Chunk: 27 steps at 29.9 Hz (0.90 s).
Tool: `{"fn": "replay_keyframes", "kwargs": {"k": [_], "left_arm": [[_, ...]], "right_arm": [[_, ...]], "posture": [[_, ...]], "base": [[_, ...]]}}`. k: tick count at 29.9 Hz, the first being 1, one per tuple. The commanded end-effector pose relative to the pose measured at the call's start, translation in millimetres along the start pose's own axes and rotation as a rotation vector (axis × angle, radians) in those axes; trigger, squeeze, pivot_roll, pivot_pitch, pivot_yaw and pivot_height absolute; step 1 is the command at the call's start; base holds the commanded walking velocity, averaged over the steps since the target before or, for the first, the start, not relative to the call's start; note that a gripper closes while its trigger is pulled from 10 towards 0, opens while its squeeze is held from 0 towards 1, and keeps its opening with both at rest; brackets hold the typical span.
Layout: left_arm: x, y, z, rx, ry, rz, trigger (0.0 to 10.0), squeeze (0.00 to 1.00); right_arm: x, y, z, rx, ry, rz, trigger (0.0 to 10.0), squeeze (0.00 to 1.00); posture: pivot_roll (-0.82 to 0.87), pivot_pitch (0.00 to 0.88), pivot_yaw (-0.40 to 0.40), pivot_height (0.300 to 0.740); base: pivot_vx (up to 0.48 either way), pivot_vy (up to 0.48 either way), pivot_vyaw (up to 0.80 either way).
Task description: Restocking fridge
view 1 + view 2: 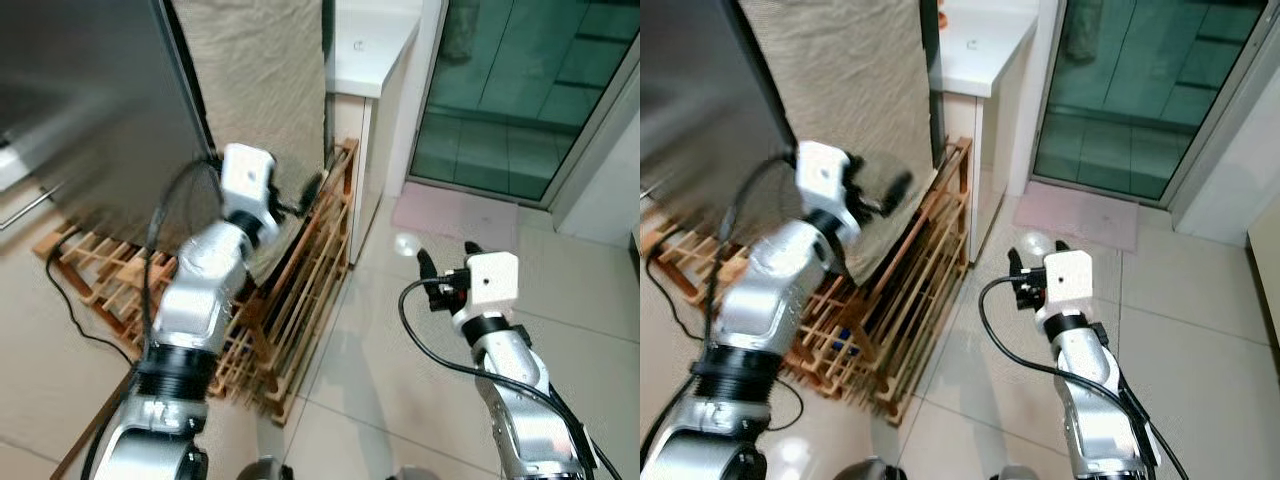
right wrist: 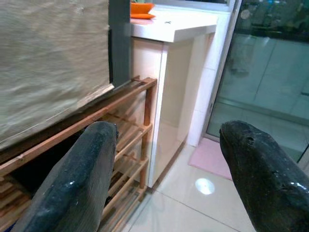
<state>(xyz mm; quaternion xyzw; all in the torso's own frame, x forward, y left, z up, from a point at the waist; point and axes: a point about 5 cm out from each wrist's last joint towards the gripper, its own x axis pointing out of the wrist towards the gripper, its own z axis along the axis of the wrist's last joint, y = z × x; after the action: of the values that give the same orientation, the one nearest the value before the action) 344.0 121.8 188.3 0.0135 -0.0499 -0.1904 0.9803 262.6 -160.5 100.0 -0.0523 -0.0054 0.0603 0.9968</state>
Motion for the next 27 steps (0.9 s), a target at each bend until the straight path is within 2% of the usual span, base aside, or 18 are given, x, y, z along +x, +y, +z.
{"fn": "replay_keyframes", "kwargs": {"k": [1, 8, 12, 17, 20, 21, 22, 24, 27], "left_arm": [[2.3, 0.2, -6, 0.024, 0.042, 0.001, 10.0, 0.00], [-1.4, -4.0, 3, 0.009, 0.022, -0.032, 10.0, 0.00], [-7.2, -2.1, -3, 0.014, 0.049, -0.029, 10.0, 0.00], [-8.1, 4.4, -9, 0.052, 0.071, 0.057, 10.0, 0.00], [-7.0, 8.9, -9, 0.123, 0.072, 0.125, 10.0, 0.00], [-6.1, 15.9, -12, 0.127, 0.094, 0.201, 10.0, 0.00], [-5.6, 16.3, -13, 0.122, 0.095, 0.207, 10.0, 0.00], [-4.2, 13.7, -14, 0.123, 0.095, 0.193, 10.0, 0.00], [0.8, 1.3, -16, 0.125, 0.094, 0.140, 10.0, 0.00]], "right_arm": [[-0.3, -0.5, -2, -0.003, 0.005, 0.006, 10.0, 0.07], [-6.6, -3.1, -6, -0.003, 0.025, -0.004, 10.0, 0.07], [-7.9, -2.1, -7, 0.000, 0.033, 0.000, 10.0, 0.07], [-5.7, -1.6, -8, 0.001, 0.033, 0.003, 10.0, 0.07], [-5.1, -1.4, -7, 0.001, 0.032, 0.003, 10.0, 0.07], [-4.9, -0.4, -8, 0.001, 0.032, 0.004, 10.0, 0.07], [-4.9, 0.0, -8, 0.002, 0.032, 0.004, 10.0, 0.07], [-4.8, 0.6, -8, 0.004, 0.032, 0.005, 10.0, 0.08], [-4.8, 2.0, -8, 0.004, 0.033, 0.007, 10.0, 0.07]], "posture": [[-0.14, 0.035, 0.041, 0.711], [-0.14, 0.051, 0.038, 0.711], [-0.14, 0.055, 0.035, 0.711], [-0.13, 0.058, 0.036, 0.711], [-0.13, 0.058, 0.037, 0.711], [-0.13, 0.058, 0.038, 0.711], [-0.13, 0.058, 0.038, 0.711], [-0.13, 0.060, 0.038, 0.711], [-0.13, 0.058, 0.039, 0.711]], "base": [[0.000, 0.000, 0.00], [0.000, 0.000, 0.00], [0.000, 0.000, 0.00], [0.000, 0.000, 0.00], [0.000, 0.000, 0.00], [0.000, 0.000, 0.00], [0.000, 0.000, 0.00], [0.000, 0.000, 0.00], [0.000, 0.000, 0.00]]}}
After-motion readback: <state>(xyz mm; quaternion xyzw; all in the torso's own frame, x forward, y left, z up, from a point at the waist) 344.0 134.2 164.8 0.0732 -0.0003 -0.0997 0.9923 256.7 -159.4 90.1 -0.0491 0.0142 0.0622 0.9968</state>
